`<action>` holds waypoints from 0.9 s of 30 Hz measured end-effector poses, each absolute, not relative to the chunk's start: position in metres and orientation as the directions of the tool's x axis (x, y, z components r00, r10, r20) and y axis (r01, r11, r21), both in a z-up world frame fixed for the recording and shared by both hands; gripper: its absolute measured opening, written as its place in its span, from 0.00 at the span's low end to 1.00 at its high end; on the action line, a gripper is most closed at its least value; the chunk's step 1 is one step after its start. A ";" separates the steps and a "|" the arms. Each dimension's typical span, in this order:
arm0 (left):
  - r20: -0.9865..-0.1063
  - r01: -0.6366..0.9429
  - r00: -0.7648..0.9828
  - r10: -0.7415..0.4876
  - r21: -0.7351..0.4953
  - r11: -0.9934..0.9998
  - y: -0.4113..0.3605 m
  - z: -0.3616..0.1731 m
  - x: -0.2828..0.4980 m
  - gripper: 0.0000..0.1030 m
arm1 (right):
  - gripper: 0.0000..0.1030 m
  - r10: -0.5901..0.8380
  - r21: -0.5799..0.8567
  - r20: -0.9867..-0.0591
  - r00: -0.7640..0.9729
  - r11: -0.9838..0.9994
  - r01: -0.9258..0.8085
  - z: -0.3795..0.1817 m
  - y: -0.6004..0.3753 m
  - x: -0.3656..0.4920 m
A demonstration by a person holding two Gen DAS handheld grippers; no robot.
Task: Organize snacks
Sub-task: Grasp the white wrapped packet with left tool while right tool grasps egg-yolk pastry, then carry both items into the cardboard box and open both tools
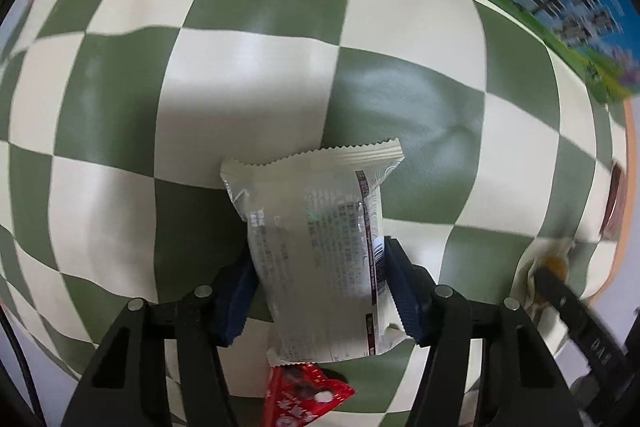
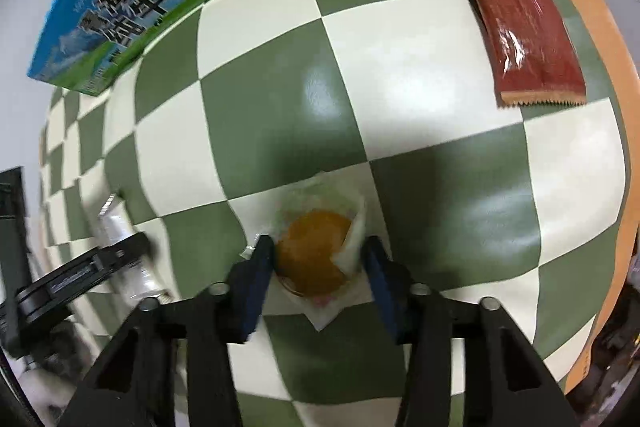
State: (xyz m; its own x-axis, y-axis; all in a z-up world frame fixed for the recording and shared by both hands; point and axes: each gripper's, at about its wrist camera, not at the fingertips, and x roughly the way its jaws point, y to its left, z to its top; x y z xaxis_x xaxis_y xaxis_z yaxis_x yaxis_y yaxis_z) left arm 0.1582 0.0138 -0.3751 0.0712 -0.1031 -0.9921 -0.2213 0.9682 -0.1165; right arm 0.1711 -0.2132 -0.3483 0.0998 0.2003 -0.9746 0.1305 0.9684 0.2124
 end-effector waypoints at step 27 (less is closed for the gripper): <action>-0.902 0.110 0.347 -0.255 -0.231 0.967 -0.030 -0.168 0.274 0.56 | 0.43 0.437 0.414 -0.847 0.302 0.899 -0.141 -0.163 -0.203 0.226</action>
